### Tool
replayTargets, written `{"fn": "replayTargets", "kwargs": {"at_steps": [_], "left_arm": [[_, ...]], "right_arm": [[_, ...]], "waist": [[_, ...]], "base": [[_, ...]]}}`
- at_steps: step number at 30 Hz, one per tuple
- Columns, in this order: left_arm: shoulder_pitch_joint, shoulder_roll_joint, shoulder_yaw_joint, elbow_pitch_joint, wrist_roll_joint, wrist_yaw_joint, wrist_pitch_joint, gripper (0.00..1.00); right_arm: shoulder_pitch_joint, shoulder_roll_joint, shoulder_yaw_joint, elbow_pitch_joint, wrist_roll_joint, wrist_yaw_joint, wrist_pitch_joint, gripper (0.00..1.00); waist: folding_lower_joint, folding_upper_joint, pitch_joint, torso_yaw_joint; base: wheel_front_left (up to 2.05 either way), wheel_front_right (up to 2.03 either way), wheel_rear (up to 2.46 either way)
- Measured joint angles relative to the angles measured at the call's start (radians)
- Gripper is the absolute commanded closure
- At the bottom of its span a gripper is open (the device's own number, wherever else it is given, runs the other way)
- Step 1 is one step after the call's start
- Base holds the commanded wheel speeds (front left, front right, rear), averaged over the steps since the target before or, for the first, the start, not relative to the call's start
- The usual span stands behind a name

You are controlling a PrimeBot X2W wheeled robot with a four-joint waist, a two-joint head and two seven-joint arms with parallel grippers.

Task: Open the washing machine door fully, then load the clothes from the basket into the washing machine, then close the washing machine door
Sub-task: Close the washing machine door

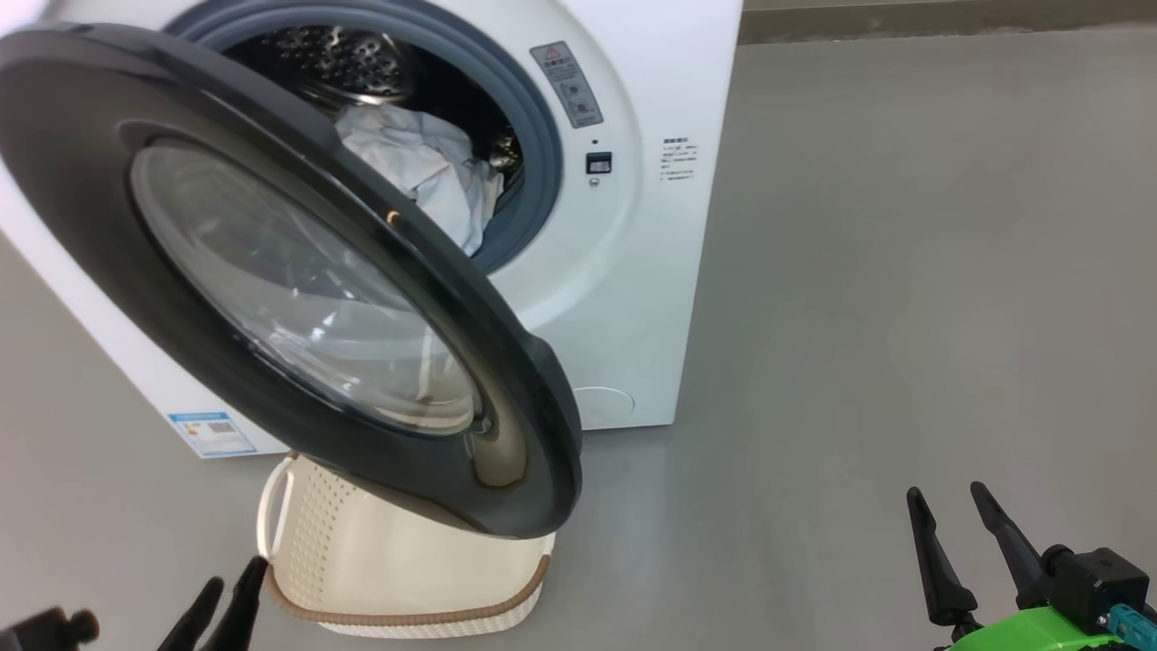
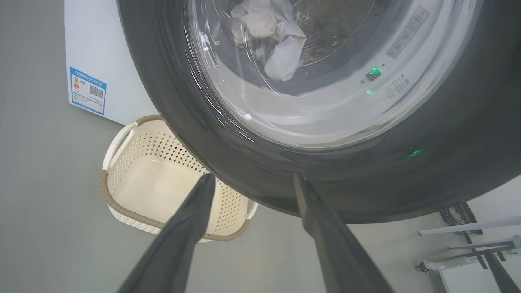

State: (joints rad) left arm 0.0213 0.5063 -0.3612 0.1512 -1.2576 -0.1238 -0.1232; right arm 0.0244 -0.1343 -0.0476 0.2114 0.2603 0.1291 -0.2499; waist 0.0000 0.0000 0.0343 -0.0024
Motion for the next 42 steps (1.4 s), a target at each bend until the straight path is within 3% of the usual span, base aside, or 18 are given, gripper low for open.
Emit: {"fn": "replayTargets", "kwargs": {"at_steps": [4,8,26,34,42], "left_arm": [[-0.003,0.03,-0.072,0.056,0.062,-0.002,-0.102,0.0],[-0.028,0.035,-0.085,0.111,0.154,-0.004,-0.124,0.0],[-0.003,-0.191,0.267,0.026,0.683,-0.004,-0.125,0.0],[0.023,-0.246,0.297,0.067,0.735,-0.004,-0.125,0.0],[0.023,-0.262,0.295,0.096,0.744,-0.004,-0.125,0.0]], "right_arm": [[0.0,-0.002,-0.001,0.0,0.005,0.0,0.0,0.0],[0.0,-0.001,-0.007,0.0,0.005,0.0,0.0,0.0],[-0.001,0.003,-0.025,-0.001,0.005,0.0,0.0,0.0],[-0.001,0.012,-0.025,0.001,0.005,0.0,0.0,0.0],[-0.001,0.019,-0.028,0.01,0.005,0.0,0.0,0.0]], "waist": [[0.0,0.0,0.002,-0.017],[0.0,0.0,0.007,-0.029],[0.0,0.0,0.013,-0.037],[0.0,0.0,0.01,-0.032],[0.0,0.0,0.01,-0.029]], "base": [[0.0,0.0,0.0],[0.0,0.0,0.0],[0.0,0.0,0.0],[0.0,0.0,0.0],[0.0,0.0,0.0]]}}
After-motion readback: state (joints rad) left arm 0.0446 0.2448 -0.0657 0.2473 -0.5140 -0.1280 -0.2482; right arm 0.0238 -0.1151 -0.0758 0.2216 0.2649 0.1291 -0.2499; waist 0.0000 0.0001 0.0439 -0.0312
